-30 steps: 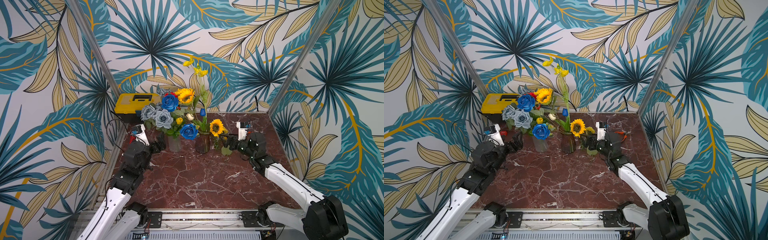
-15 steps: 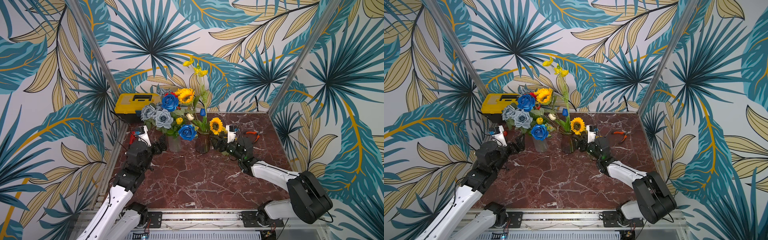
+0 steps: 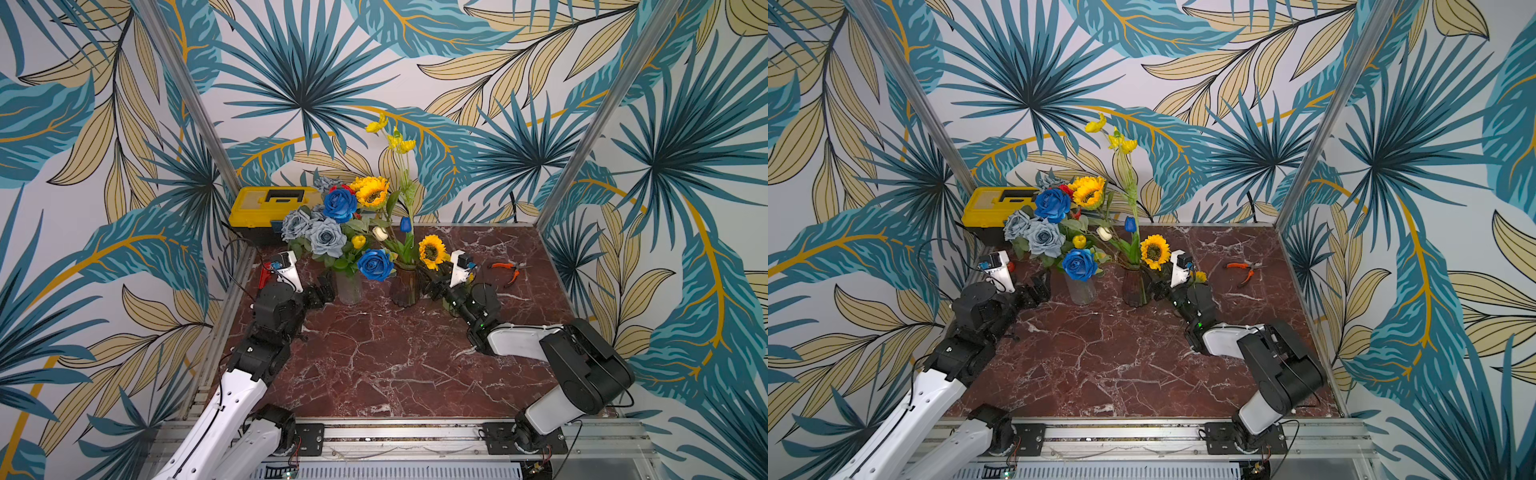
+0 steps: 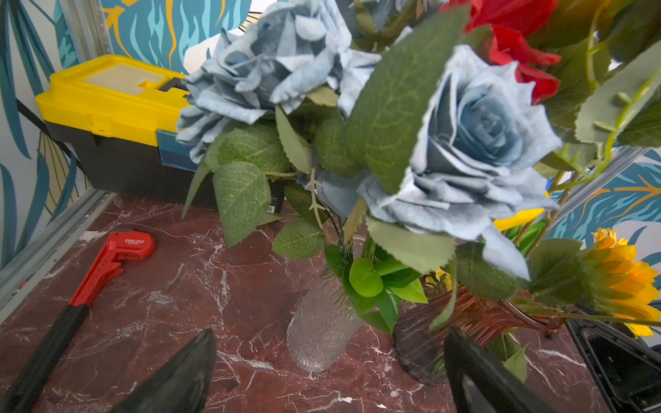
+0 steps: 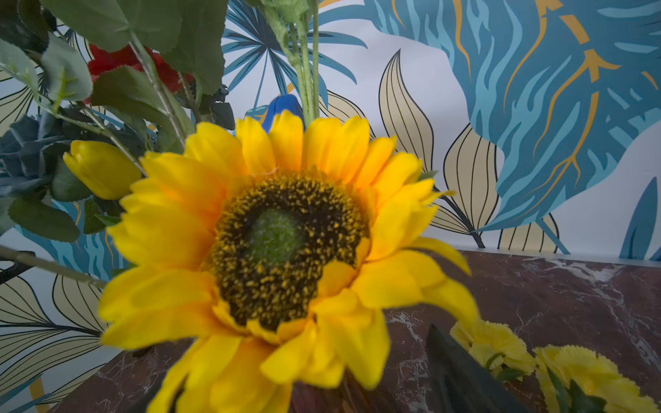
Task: Pick out yellow flowers from the vase
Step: Pick up the flower from the vase.
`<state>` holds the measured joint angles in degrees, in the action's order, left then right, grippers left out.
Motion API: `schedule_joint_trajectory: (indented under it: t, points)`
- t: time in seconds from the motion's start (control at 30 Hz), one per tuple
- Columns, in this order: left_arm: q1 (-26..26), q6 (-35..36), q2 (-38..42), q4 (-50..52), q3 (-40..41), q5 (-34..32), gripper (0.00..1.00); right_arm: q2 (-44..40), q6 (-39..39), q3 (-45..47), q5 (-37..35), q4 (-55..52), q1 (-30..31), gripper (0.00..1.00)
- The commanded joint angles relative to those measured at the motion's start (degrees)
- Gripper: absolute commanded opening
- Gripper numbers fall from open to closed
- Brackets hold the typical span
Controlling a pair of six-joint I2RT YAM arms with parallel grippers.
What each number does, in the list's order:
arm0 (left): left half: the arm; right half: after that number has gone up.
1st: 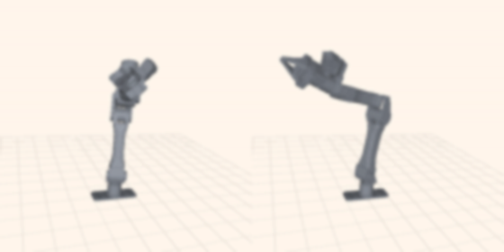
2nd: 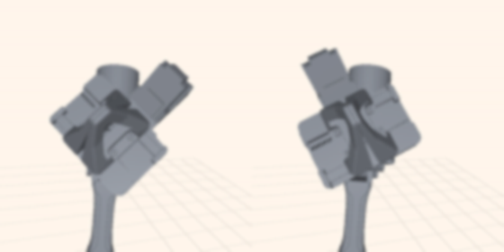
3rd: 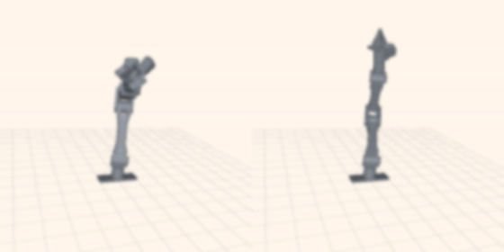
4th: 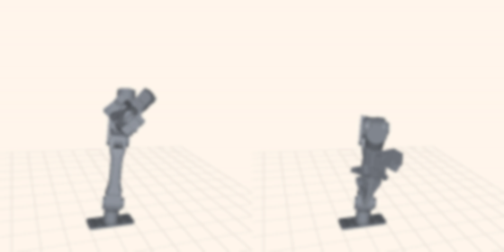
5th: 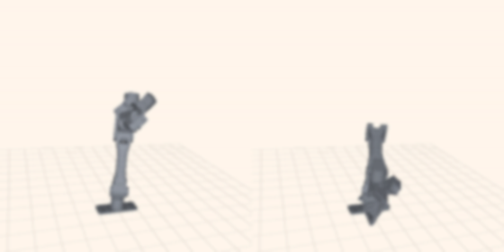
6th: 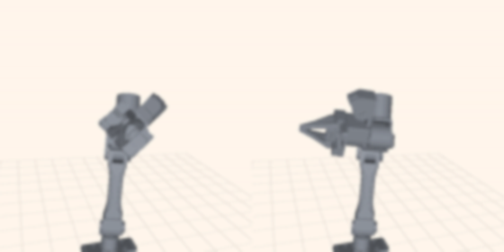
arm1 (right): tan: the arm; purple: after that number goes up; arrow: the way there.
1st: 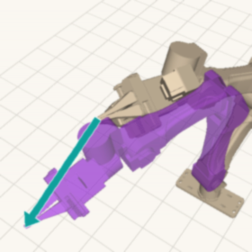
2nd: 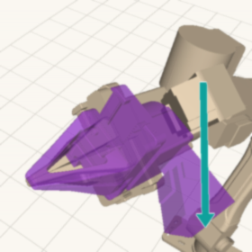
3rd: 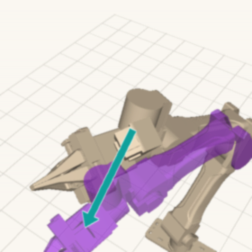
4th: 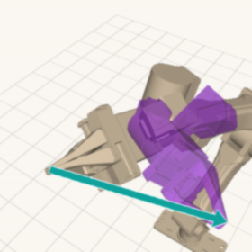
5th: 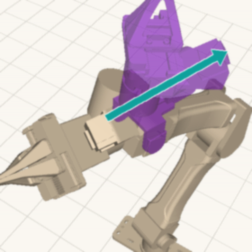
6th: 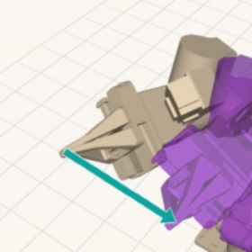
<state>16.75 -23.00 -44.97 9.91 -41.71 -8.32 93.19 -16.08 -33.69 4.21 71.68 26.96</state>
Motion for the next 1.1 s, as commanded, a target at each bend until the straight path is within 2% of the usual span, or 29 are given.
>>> schedule_joint_trajectory:
  t: [0.0,0.3,0.4,0.5,0.63,0.73,0.9,1.07]
  points:
    - [-0.6,0.1,0.1,-1.4,0.9,0.6,0.99,2.7,1.2,-1.4,-0.9,6.7,0.3,0.85]
    - [-0.8,-0.4,0.4,-1.3,1.2,1.3,1.00,6.3,3.2,-3.7,-1.4,10.3,0.3,0.82]
    - [-0.7,-0.5,0.3,-1.3,1.2,1.3,0.99,6.5,3.8,-4.3,-1.2,10.2,0.2,0.78]
    - [-0.8,-0.5,0.2,-1.4,1.1,1.4,0.99,6.8,4.4,-5.0,-1.0,9.3,0.3,0.70]
    - [-0.9,-0.5,0.5,-1.4,1.0,1.5,0.99,7.4,4.7,-5.9,-0.7,9.3,0.2,0.51]
    - [-0.9,-0.4,0.6,-1.4,0.9,1.6,1.00,7.6,4.4,-6.4,-0.3,9.2,0.2,0.43]
    - [-1.1,-0.6,0.5,-1.4,0.8,1.8,0.99,7.5,4.3,-7.0,0.7,9.1,0.2,0.35]
    - [-1.0,-0.9,0.3,-1.3,0.6,2.3,0.99,6.9,4.6,-7.3,0.8,8.8,0.3,0.30]
